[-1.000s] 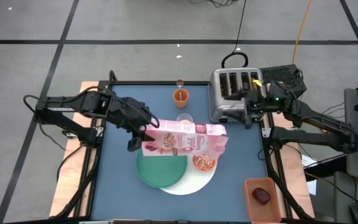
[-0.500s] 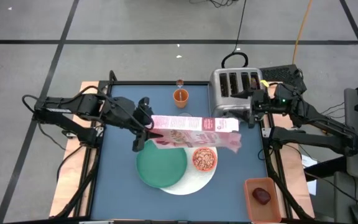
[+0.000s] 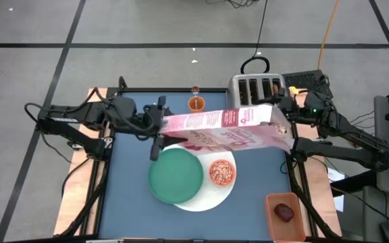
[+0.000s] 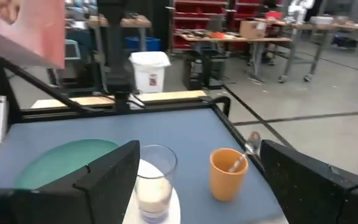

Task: Arrange a breakfast setting
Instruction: Pour the cereals from the cereal box into the orange bowl

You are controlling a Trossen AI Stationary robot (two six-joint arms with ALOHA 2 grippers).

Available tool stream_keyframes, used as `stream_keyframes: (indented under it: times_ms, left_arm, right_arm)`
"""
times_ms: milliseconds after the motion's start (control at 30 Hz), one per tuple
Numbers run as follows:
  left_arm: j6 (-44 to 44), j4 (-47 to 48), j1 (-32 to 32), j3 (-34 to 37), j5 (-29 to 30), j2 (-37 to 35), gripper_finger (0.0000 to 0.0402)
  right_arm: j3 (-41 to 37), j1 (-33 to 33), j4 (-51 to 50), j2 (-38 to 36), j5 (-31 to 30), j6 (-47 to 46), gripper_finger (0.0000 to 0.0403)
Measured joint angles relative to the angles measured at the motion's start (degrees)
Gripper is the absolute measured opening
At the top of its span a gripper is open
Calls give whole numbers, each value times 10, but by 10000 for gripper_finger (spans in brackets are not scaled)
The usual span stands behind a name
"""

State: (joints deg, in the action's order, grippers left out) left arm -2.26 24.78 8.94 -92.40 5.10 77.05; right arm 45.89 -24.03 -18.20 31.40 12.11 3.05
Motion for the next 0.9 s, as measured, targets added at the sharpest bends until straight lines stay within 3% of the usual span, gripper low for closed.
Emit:
stream_keyframes:
  times_ms: [233, 500, 900]
  left_arm:
    - [-26, -57, -3, 0, 1, 8, 234]
    - [-58, -87, -7, 0, 1, 9, 234]
    - [-89, -105, -7, 0, 11, 9, 234]
  right_arm:
    - [0, 1, 27, 14, 64, -38, 325]
    - [0, 17, 152, 74, 194, -83, 325]
    - [0, 106, 363, 184, 194, -44, 325]
